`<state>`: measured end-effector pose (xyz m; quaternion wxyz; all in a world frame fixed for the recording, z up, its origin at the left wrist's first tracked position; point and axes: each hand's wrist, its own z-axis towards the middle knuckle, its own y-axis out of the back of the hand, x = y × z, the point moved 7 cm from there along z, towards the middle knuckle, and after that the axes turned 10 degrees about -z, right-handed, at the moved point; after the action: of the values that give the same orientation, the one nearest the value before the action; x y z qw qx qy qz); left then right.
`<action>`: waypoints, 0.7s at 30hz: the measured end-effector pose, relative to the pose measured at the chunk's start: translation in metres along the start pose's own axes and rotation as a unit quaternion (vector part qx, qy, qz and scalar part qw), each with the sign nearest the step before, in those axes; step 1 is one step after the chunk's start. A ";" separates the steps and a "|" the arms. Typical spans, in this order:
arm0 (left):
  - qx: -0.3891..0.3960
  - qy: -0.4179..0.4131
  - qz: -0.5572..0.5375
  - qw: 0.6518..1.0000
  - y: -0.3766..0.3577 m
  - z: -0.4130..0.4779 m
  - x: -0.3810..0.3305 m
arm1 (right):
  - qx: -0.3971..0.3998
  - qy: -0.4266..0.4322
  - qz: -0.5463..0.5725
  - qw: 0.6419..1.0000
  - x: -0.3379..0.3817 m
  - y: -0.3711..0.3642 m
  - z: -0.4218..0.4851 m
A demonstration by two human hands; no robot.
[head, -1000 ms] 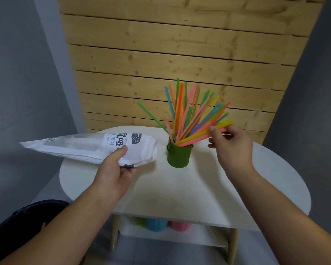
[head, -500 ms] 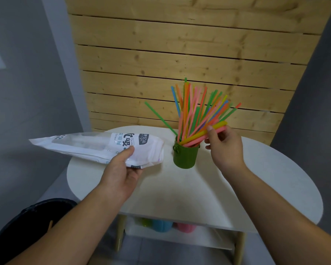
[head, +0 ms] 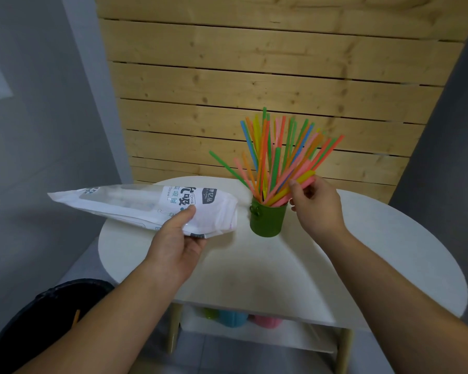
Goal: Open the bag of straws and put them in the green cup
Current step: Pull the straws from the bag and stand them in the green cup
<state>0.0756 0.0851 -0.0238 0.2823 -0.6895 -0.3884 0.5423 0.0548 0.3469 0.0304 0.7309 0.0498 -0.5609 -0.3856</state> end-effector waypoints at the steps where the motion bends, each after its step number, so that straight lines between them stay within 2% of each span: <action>1: -0.001 -0.001 -0.001 1.000 0.000 0.000 0.000 | 0.002 -0.004 0.004 1.000 -0.001 -0.001 0.000; 7: 0.007 -0.006 -0.002 1.000 0.000 0.000 -0.001 | 0.014 -0.033 0.047 0.998 -0.007 0.000 -0.002; 11: 0.015 -0.002 0.010 1.000 -0.002 0.000 0.000 | 0.022 -0.070 0.026 0.997 -0.013 0.006 -0.008; 14: 0.016 -0.001 0.017 1.000 -0.003 -0.001 0.001 | 0.066 -0.124 -0.026 0.990 -0.019 0.008 -0.021; 16: 0.018 -0.006 0.025 1.000 -0.004 -0.002 0.000 | 0.126 -0.177 -0.025 0.976 -0.021 0.004 -0.037; 19: 0.026 -0.025 0.045 0.998 -0.006 -0.004 -0.001 | 0.218 -0.276 0.134 0.927 -0.015 -0.022 -0.070; 21: 0.032 -0.044 0.064 0.996 -0.008 -0.008 -0.002 | 0.232 -0.329 0.257 0.878 -0.004 -0.041 -0.088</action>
<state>0.0808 0.0879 -0.0143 0.2512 -0.6790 -0.3380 0.6013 0.1090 0.2891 -0.0258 0.5452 -0.0580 -0.8355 -0.0368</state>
